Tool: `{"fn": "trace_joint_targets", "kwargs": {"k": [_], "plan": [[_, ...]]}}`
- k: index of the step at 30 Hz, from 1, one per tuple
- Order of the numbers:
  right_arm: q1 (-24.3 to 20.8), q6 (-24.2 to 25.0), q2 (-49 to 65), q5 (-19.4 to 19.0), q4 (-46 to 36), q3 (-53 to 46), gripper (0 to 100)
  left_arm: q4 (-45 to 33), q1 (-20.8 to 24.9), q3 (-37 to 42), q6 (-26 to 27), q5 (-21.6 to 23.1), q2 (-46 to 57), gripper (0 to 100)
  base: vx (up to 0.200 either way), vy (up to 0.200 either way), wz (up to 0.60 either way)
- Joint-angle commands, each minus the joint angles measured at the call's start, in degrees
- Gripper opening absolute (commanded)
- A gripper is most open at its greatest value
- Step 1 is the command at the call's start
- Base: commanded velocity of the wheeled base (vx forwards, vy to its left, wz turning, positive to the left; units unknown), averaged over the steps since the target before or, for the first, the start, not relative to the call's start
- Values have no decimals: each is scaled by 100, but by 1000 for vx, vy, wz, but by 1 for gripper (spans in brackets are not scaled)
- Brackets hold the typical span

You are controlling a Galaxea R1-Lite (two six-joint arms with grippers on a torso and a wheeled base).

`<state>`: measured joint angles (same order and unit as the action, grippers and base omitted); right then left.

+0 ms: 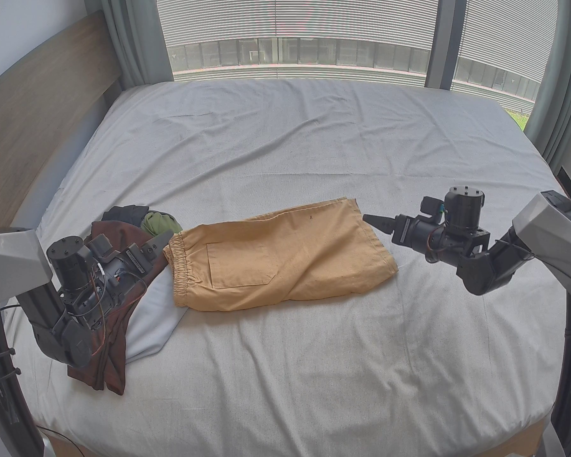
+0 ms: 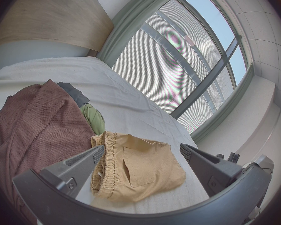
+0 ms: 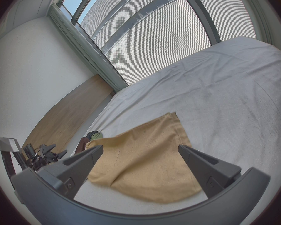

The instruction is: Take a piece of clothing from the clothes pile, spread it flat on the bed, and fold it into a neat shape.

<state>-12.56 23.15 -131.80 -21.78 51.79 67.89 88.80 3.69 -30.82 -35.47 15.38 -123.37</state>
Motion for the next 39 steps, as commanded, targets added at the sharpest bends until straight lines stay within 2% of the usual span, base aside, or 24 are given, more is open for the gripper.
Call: {"fn": "trace_joint_targets", "kwargs": {"k": [1,4,8,26,39], "plan": [[-133,32,217,-151,895,-1313,100,6,96,375,208,246,349,100,0,0,0],[-124,32,-73,-212,1229,-1384,100,6,149,436,427,263,296,100,0,0,0],[-124,40,-117,-221,1158,-1366,100,6,176,524,594,263,182,100,0,0,0],[-133,40,-293,-212,1062,-1375,100,6,237,559,629,237,6,100,0,0,0],[-124,40,-697,-203,798,-1234,100,6,202,568,928,237,-108,100,0,0,0]]}}
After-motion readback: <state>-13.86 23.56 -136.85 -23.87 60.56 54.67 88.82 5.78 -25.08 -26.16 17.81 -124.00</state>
